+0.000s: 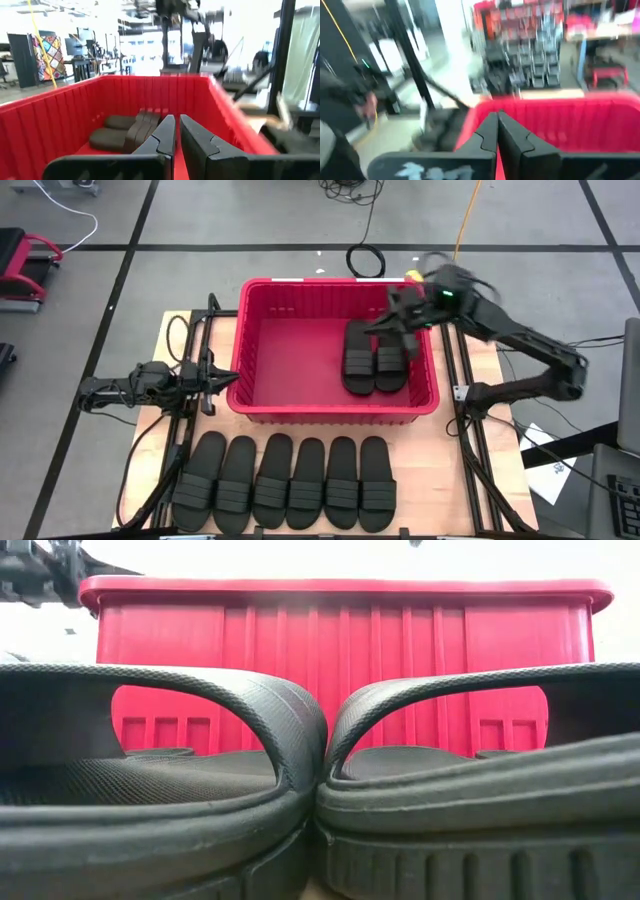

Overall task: Pick and place slides into bin
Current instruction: Put the black slipper into the bin

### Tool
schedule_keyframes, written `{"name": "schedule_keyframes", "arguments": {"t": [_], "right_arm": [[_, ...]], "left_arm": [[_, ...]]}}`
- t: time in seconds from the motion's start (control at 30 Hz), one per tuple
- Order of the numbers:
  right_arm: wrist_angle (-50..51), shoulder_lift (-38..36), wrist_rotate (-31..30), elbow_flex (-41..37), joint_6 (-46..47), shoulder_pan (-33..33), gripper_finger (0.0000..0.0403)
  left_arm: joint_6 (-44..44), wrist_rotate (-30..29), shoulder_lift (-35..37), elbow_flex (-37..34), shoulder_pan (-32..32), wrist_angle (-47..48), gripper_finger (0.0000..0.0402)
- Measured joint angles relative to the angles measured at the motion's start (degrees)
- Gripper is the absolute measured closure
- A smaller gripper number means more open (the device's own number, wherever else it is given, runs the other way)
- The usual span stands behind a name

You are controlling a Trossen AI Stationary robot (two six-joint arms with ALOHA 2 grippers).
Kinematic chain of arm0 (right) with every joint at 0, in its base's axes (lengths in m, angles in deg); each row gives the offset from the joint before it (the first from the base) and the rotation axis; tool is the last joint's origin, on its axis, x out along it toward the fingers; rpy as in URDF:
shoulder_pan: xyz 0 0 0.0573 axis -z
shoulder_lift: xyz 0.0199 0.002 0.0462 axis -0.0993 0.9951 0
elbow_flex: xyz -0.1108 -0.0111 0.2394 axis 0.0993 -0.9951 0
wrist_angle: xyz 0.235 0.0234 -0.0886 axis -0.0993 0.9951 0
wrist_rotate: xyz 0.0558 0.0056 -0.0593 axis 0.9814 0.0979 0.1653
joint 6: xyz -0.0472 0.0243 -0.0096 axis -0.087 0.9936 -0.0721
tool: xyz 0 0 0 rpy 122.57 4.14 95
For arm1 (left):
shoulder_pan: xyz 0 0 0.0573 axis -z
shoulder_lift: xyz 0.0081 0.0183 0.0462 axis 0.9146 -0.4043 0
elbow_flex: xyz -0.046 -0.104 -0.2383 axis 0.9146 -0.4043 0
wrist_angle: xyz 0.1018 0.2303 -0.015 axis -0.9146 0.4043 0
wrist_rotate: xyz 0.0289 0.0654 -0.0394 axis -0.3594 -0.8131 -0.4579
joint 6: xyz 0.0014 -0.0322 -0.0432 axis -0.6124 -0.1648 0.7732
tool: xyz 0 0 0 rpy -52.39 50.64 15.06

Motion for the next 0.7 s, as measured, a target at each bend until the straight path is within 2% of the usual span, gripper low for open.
{"name": "schedule_keyframes", "arguments": {"t": [0.1, 0.3, 0.47, 0.6, 0.7], "right_arm": [[-8.07, -6.45, -2.28, -7.0, 7.09, 0.0, 0.0403], [-20.58, -19.0, -12.03, -26.77, 18.57, -0.13, 0.0403], [-31.67, -27.18, -15.25, -38.8, 24.77, -0.08, 0.0403], [-31.62, -32.22, -15.03, -43.34, 25.5, -0.09, 0.0403], [-27.57, -35.9, -15.02, -44.11, 20.95, -0.09, 0.0403]], "left_arm": [[4.06, 0.02, -0.01, 0.0, 0.0, -4.17, 0.0371], [10.09, 0.12, 0.04, 0.09, 0.0, -12.01, 0.0371], [13.38, 0.17, 0.07, 0.15, 0.0, -14.07, 0.0371], [13.42, 0.22, 0.07, 0.17, 0.0, -13.22, 0.0371], [13.32, 0.24, 0.07, 0.2, 0.0, -12.07, 0.0371]]}}
